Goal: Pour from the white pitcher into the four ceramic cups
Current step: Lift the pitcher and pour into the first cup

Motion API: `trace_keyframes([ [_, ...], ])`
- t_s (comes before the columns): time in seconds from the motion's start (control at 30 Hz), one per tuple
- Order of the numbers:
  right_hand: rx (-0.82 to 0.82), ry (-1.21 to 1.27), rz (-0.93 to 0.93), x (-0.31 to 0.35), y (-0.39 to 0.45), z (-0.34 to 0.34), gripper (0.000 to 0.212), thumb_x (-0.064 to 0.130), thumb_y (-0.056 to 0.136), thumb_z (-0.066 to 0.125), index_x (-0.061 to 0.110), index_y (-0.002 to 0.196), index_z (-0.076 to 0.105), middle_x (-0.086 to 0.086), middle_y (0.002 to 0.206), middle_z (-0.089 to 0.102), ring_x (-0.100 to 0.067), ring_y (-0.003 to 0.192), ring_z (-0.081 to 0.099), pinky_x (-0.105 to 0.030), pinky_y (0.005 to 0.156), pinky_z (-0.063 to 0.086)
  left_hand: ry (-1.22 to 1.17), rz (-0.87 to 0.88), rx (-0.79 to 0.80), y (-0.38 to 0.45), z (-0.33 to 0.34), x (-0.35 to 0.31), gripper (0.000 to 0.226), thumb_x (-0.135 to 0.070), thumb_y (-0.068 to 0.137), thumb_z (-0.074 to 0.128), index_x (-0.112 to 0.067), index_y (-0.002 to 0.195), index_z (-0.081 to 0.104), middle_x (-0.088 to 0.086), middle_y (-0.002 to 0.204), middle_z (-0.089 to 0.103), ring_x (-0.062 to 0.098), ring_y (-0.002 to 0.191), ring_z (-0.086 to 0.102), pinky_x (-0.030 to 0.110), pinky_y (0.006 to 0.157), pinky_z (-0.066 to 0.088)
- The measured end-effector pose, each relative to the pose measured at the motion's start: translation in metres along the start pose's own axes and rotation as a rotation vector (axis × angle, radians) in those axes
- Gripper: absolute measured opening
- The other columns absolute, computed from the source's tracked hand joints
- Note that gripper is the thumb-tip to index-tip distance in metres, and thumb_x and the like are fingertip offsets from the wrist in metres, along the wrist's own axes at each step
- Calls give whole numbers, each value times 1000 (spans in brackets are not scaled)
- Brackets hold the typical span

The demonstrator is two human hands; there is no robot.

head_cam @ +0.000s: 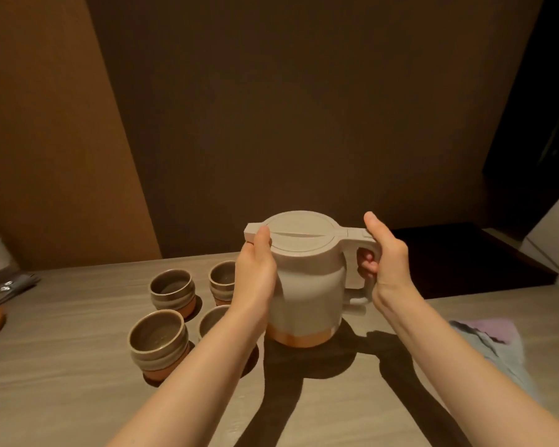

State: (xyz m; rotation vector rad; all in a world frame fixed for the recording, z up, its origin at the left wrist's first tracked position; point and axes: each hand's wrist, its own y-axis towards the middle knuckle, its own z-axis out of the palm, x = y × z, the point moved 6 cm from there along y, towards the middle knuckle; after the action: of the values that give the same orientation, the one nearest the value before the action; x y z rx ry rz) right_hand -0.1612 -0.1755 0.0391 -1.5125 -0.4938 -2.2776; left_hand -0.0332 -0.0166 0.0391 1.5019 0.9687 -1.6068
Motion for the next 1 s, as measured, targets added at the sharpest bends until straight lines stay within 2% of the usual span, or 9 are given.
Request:
trace_keyframes([
  [0.13, -74, 25, 27, 14, -19, 1, 39, 51, 72, 67, 19, 55, 53, 5, 53, 49, -9, 45, 39, -20, 44, 28, 37, 135, 85, -17, -10, -13, 52, -62, 95, 22, -37, 124, 58, -13, 115, 64, 9, 106, 55, 31, 84, 45],
  [0.3, -76, -1, 39, 30, -39, 3, 37, 46, 78, 64, 18, 57, 52, 5, 49, 44, -8, 41, 35, -23, 45, 25, 81, 217, 86, -37, -34, -27, 43, -52, 101, 16, -46, 88, 57, -26, 86, 59, -5, 84, 53, 13, 65, 35],
  [0.37, -74, -9, 50, 34, -44, 3, 38, 46, 78, 64, 19, 56, 52, 6, 46, 43, -8, 40, 34, -23, 45, 24, 102, 286, 41, -39, -47, -24, 42, -47, 102, 20, -39, 98, 61, -21, 96, 63, -3, 93, 56, 13, 75, 39],
  [0.43, -65, -11, 57, 38, -49, 2, 38, 47, 78, 63, 19, 56, 51, 6, 45, 40, -9, 40, 32, -25, 45, 22, 144, 364, -87, -36, -67, -12, 37, -40, 102, 29, -27, 110, 64, -12, 109, 64, 4, 105, 56, 25, 92, 43],
  [0.57, -43, -53, 47, 42, -56, 1, 38, 48, 79, 62, 18, 57, 53, 5, 45, 41, -10, 40, 32, -25, 45, 23, 213, 283, -235, -27, -104, 35, 23, -21, 96, 55, -20, 118, 61, -2, 116, 63, 12, 109, 57, 36, 97, 49],
  [0.67, -49, -69, 42, 41, -58, -2, 38, 47, 79, 62, 18, 56, 52, 5, 44, 42, -10, 40, 32, -24, 44, 25, 287, 187, -189, -25, -111, 73, 44, -30, 88, 66, -22, 129, 51, 1, 133, 54, 21, 125, 49, 37, 100, 44],
  [0.8, -64, -100, 49, 38, -59, -4, 37, 50, 76, 63, 17, 61, 53, 3, 51, 49, -10, 44, 41, -22, 46, 32, 361, 169, -107, -29, -106, 99, 85, -41, 72, 80, -22, 142, 35, -2, 144, 42, 20, 133, 41, 36, 104, 38],
  [0.9, -97, -99, 59, 33, -59, -9, 35, 52, 73, 64, 18, 69, 56, 2, 61, 56, -12, 56, 51, -25, 53, 38, 350, 140, -99, -27, -106, 112, 106, -36, 64, 88, -23, 147, 23, 2, 149, 39, 23, 136, 38, 41, 110, 35],
  [1.0, -106, -80, 62, 31, -59, -13, 33, 49, 77, 64, 19, 67, 57, 4, 58, 57, -11, 56, 53, -25, 54, 39, 342, 128, -85, -25, -103, 120, 114, -24, 61, 90, -22, 148, 17, 4, 148, 39, 24, 136, 38, 40, 110, 33],
])
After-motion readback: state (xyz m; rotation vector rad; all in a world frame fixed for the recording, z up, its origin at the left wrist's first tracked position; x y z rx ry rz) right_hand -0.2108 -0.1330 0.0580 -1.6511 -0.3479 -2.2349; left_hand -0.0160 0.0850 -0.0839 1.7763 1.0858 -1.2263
